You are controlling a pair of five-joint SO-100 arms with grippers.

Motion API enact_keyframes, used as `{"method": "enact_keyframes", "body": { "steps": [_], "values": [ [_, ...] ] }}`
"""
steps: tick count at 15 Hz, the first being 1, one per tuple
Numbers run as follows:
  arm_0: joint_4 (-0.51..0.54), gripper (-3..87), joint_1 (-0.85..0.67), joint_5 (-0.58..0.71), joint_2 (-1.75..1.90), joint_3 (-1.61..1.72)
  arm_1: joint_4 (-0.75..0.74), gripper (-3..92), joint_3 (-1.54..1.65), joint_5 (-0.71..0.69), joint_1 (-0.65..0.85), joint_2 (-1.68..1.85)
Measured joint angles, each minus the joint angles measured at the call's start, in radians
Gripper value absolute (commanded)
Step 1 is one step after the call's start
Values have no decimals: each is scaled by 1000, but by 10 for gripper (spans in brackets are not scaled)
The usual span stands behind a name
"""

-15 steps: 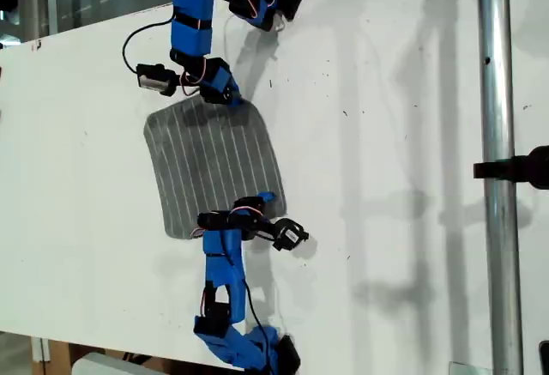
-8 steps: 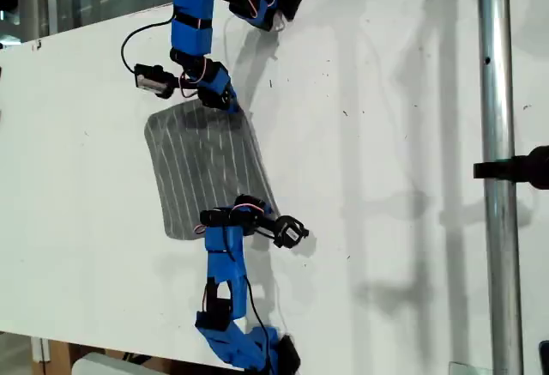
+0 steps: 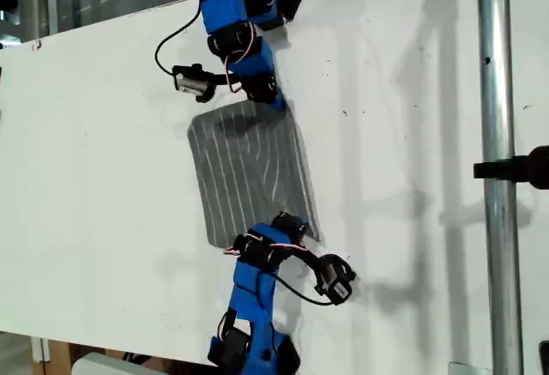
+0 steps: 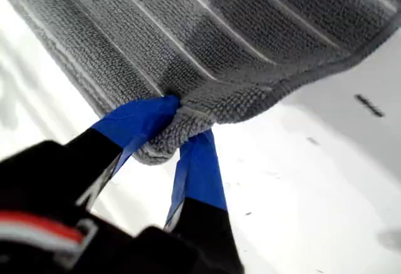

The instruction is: Grasp corners of a towel and fold twice.

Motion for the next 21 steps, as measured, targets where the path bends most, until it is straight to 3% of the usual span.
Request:
{"method": "enact_keyframes", "body": {
  "steps": [1, 3, 8, 12, 16, 19, 21],
  "values": [
    [-2, -28, 26, -40, 20, 11, 0, -2, 0, 17, -35, 51],
    [-2, -28, -17, -38, 48, 77, -11, -2, 49, -48, 41, 124],
    [0, -26, -422, 193, 52, 101, -81, -3, 8, -494, 545, 67],
    [11, -26, -637, 296, 110, 103, -255, -3, -308, -762, 770, -390],
    [28, -27, -709, 310, 337, 206, -155, -3, -746, -887, 834, -621],
    [3, -27, -704, 299, 433, 347, -103, -3, -746, -884, 824, -623],
    [-71, -23, -641, 253, 425, 471, -126, -3, -609, -844, 762, -623]
  ]
}}
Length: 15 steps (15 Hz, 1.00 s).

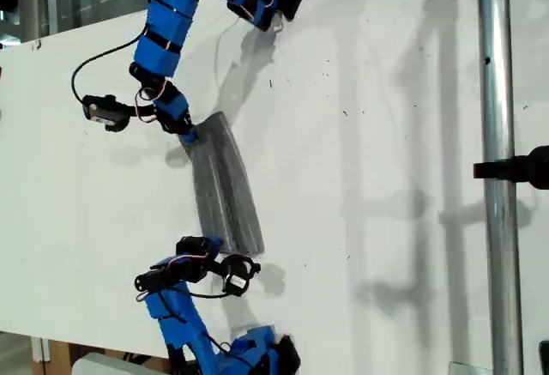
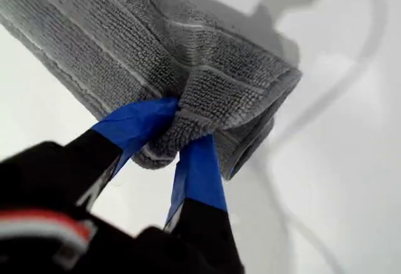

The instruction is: Grasp corners of a towel and fold twice.

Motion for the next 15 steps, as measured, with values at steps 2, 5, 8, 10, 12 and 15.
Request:
{"method": "enact_keyframes", "body": {
  "steps": [2, 5, 8, 10, 12, 15],
  "values": [
    [-81, 48, 64, -38, -80, 48, -54, -3, 110, 43, -28, -8],
    [-115, 189, 87, -61, -293, 35, -117, 61, 140, 74, -31, -117],
    [-81, 311, 61, -101, -379, 29, -80, 177, 67, 87, -23, -247],
    [-21, 345, 55, -143, -287, 49, 14, 222, 61, 89, -21, -229],
    [61, 327, 57, -184, -80, 106, 137, 262, 61, 89, -3, -95],
    [83, 314, 87, -258, 272, 356, 288, 323, 160, 87, 71, 212]
  ]
}}
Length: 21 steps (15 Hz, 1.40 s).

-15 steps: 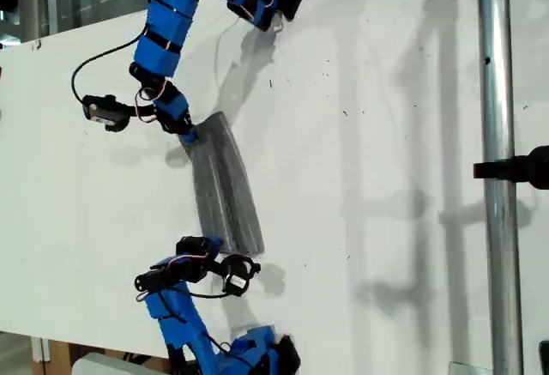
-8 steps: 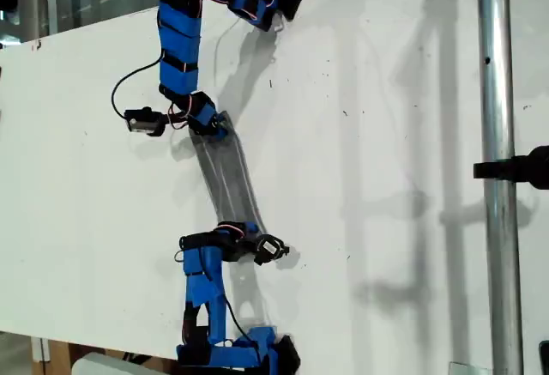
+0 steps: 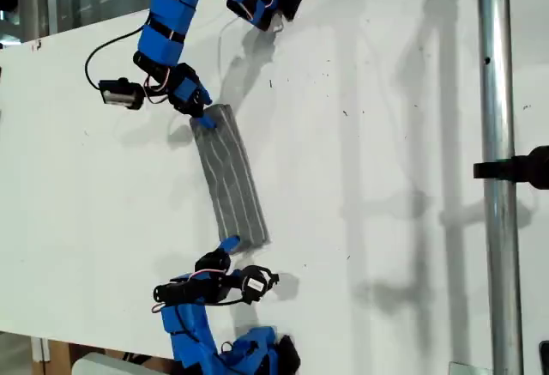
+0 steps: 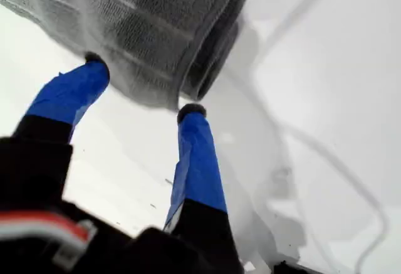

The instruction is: Grasp corners of a towel and fold twice.

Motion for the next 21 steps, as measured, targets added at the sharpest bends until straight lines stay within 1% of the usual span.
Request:
{"method": "enact_keyframes", "body": {
  "steps": [1, 2, 4, 5, 7, 8, 10, 11, 12, 13, 14, 15, 17, 18, 20, 21],
  "values": [
    [9, 314, 26, -38, 66, 83, 14, 346, 61, -2, 38, 94],
    [0, 315, 60, -78, 112, 137, 6, 351, 138, -2, 83, 156],
    [-2, 315, 146, -152, 199, 199, -63, 368, 296, -2, 160, 215],
    [3, 314, 193, -192, 270, 239, -146, 368, 379, -5, 192, 218],
    [-41, 298, 295, -279, 453, 353, -325, 371, 463, -14, 233, 184],
    [-75, 284, 345, -321, 571, 442, -422, 373, 463, -14, 225, 123],
    [-184, 247, 436, -387, 877, 669, -517, 354, 405, -14, 187, -20],
    [-241, 236, 474, -405, 1052, 779, -538, 326, 333, -2, 153, -106],
    [-264, 229, 500, -419, 1223, 874, -548, 277, 247, 20, 107, -209],
    [-276, 220, 505, -420, 1350, 934, -563, 167, 158, 41, 49, -299],
    [-290, 210, 518, -420, 1422, 966, -584, 131, 80, 60, -11, -367],
    [-299, 201, 515, -414, 1465, 985, -600, 15, 8, 71, -75, -431],
    [-301, 178, 517, -411, 1531, 1022, -558, -2, -137, 81, -149, -503],
    [-301, 173, 514, -411, 1580, 1046, -495, -2, -163, 83, -153, -500],
    [-301, 172, 514, -399, 1638, 1078, -267, -2, -160, 83, -126, -430],
    [-301, 162, 514, -391, 1644, 1085, -137, -2, -121, 81, -100, -308]
  ]
}}
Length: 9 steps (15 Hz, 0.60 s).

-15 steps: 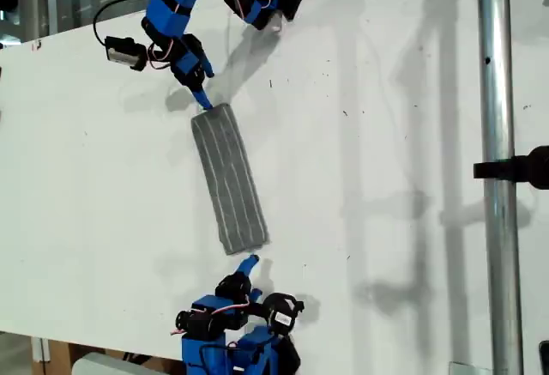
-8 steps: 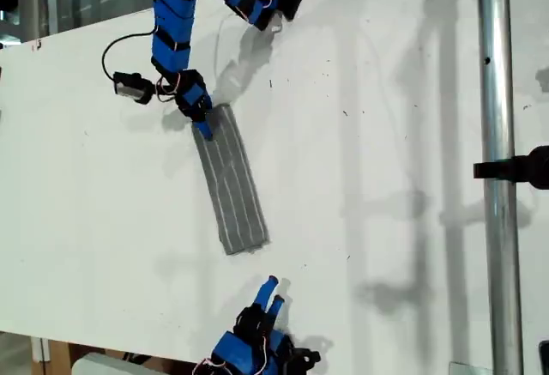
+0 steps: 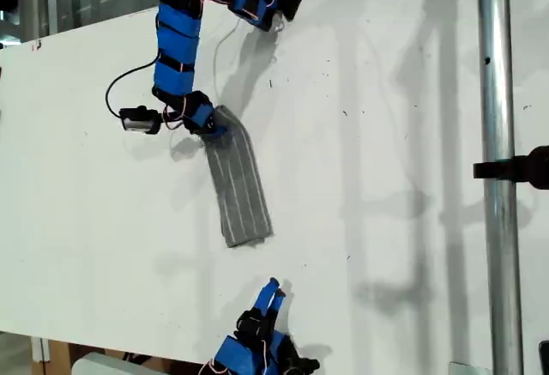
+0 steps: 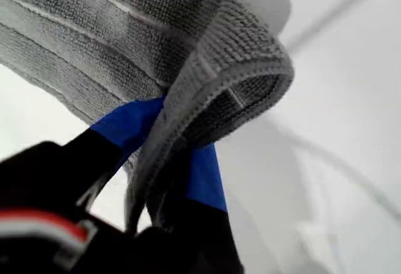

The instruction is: Grasp corners of a towel and fold twice.

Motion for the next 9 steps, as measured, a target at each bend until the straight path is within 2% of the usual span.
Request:
{"method": "enact_keyframes", "body": {
  "steps": [3, 4, 5, 6, 9],
  "values": [
    [-9, 141, 12, 38, 11, 32, 451, -2, 152, 25, 86, 383],
    [-9, 140, 12, 44, 21, 52, 575, -2, 156, 57, 66, 440],
    [-9, 139, 12, 44, 38, 69, 640, -2, 150, 114, 2, 446],
    [-9, 139, 21, 44, 52, 80, 672, -2, 81, 137, -67, 399],
    [-9, 137, 28, 44, 60, 95, 499, -2, -213, 143, -187, 179]
  ]
}}
